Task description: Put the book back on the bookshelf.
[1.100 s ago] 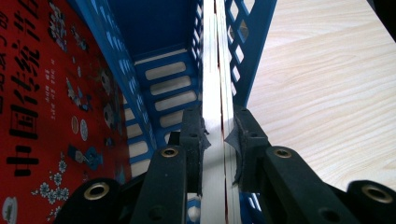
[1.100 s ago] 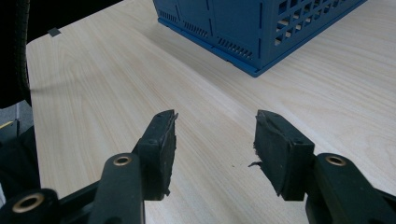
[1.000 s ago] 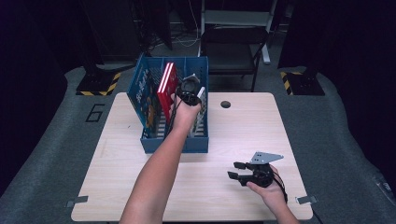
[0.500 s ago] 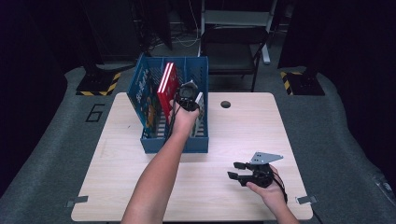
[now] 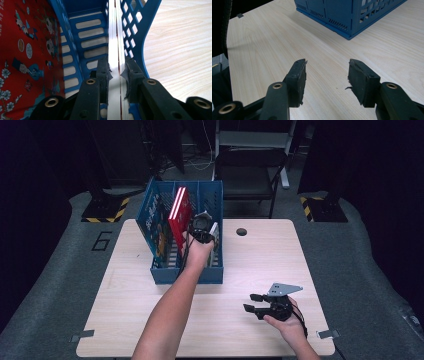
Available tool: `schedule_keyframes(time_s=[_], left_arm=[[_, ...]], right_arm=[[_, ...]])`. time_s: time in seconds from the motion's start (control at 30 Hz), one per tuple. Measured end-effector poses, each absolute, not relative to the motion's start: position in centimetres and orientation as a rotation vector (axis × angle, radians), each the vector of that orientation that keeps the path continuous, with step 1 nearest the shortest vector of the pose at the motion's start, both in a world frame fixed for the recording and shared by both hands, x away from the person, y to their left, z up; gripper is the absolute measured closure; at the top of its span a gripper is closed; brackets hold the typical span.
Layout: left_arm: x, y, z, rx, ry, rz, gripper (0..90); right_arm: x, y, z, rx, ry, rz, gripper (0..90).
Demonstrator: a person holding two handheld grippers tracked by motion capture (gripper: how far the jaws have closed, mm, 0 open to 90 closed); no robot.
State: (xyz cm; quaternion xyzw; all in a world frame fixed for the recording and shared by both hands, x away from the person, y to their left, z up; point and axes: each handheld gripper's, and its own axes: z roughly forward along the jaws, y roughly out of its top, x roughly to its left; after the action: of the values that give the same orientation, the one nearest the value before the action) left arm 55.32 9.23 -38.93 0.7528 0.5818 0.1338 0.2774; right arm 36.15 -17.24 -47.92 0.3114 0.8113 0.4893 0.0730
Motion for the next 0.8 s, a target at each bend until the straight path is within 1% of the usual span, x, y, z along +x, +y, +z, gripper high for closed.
schedule_keyframes(time_s=[0.43, 0.5, 0.8], left_arm=[[55.12, 8.53, -39.21, 2.030, 1.554, 0.377, 76.3], [55.10, 8.42, -39.37, 2.029, 1.562, 0.357, 76.0], [54.94, 8.25, -39.53, 2.040, 1.529, 0.346, 74.1]], right_arm=[[36.23, -17.13, -48.03, 0.921, 2.432, 1.466, 47.9], [36.21, -17.20, -47.97, 0.924, 2.442, 1.463, 47.8], [36.20, -17.10, -48.03, 0.928, 2.429, 1.466, 47.9]])
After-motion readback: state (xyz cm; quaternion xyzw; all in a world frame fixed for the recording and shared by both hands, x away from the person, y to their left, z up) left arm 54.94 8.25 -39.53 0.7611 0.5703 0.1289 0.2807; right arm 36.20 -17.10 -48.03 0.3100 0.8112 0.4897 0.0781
